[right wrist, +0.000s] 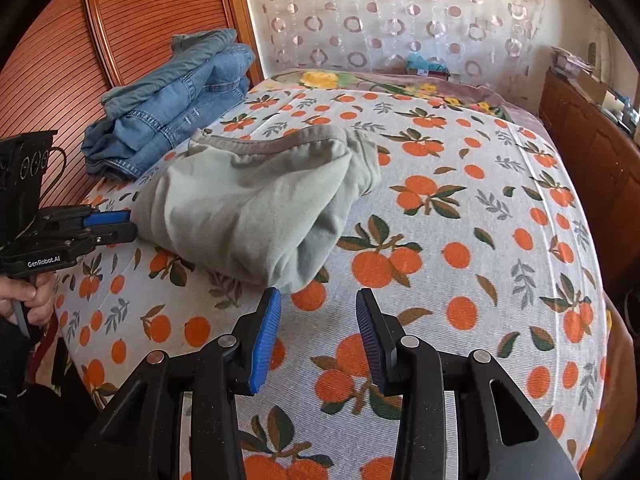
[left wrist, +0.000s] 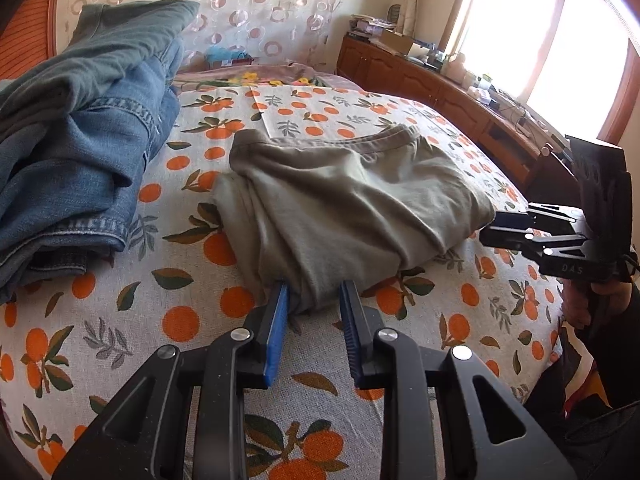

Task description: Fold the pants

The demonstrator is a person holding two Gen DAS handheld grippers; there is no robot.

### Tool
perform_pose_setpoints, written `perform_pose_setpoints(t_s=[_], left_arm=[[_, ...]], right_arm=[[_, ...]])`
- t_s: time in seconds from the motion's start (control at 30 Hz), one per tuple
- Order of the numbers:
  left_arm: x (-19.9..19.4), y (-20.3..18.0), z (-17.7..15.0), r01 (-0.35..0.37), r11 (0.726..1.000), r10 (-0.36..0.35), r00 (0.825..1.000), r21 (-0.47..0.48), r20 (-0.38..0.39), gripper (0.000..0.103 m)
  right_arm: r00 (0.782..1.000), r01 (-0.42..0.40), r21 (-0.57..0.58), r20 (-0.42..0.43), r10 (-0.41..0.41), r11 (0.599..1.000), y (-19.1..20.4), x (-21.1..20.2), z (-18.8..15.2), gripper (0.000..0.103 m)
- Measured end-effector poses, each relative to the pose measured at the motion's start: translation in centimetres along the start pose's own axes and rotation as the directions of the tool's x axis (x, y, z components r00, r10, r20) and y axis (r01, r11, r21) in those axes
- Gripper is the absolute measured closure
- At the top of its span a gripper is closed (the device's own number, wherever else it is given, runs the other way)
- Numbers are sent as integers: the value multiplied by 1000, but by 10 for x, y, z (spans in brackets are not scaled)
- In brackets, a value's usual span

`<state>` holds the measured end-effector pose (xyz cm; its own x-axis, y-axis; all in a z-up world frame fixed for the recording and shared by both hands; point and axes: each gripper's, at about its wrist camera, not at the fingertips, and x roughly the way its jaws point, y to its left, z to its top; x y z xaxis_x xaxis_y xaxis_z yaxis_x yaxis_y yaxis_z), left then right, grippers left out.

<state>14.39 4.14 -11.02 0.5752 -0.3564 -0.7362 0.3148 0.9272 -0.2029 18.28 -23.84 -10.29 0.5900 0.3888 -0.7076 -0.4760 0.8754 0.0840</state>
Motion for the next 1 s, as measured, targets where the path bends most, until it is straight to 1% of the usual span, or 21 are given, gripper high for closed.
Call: perform_pose_setpoints(t_s=[0.13, 0.3, 0.33, 0.37, 0.4, 0.47, 0.57, 0.67, 0.87, 1.0], left_arm=[[2, 0, 3, 4, 1000, -5, 1000, 3, 5, 84], [2, 3, 3, 10, 1000, -10, 1000, 0, 10, 89], [1, 3, 2, 10, 1000, -10, 1000, 0, 12, 92], [0, 3, 1, 11, 1000, -11, 1000, -1, 17, 93], [-3, 4, 1, 9, 1000, -9, 1000, -1, 25, 96], [-8, 5, 0, 5, 1000, -5, 999, -10, 41, 98], [-20, 9, -1, -4, 1000, 6, 998, -22, 69, 99], [-30, 11, -4, -10, 1000, 12, 996, -28, 84, 99], [-47, 7, -22, -16, 1000, 18, 996, -26, 88, 99], [-61, 3, -38, -16, 1000, 17, 996, -13, 87, 99]], right_arm=[[1000, -15, -25, 3, 15, 1000, 7, 7, 3, 63], [999, -27, -24, 30, 28, 999, 7, 11, 9, 63], [999, -31, -22, 39, 32, 999, 7, 11, 9, 67], [998, -48, -18, 48, 49, 999, 6, 10, 9, 86], [997, -63, -13, 49, 64, 998, 5, 9, 9, 93], [998, -46, -6, 53, 47, 999, 1, 6, 8, 98], [997, -53, 23, 65, 51, 998, -6, -2, 5, 99], [996, -57, 27, 74, 54, 998, -3, -12, -1, 99], [995, -64, 17, 84, 62, 998, 11, -29, -18, 99], [993, -76, 13, 92, 74, 997, 21, -45, -36, 99]])
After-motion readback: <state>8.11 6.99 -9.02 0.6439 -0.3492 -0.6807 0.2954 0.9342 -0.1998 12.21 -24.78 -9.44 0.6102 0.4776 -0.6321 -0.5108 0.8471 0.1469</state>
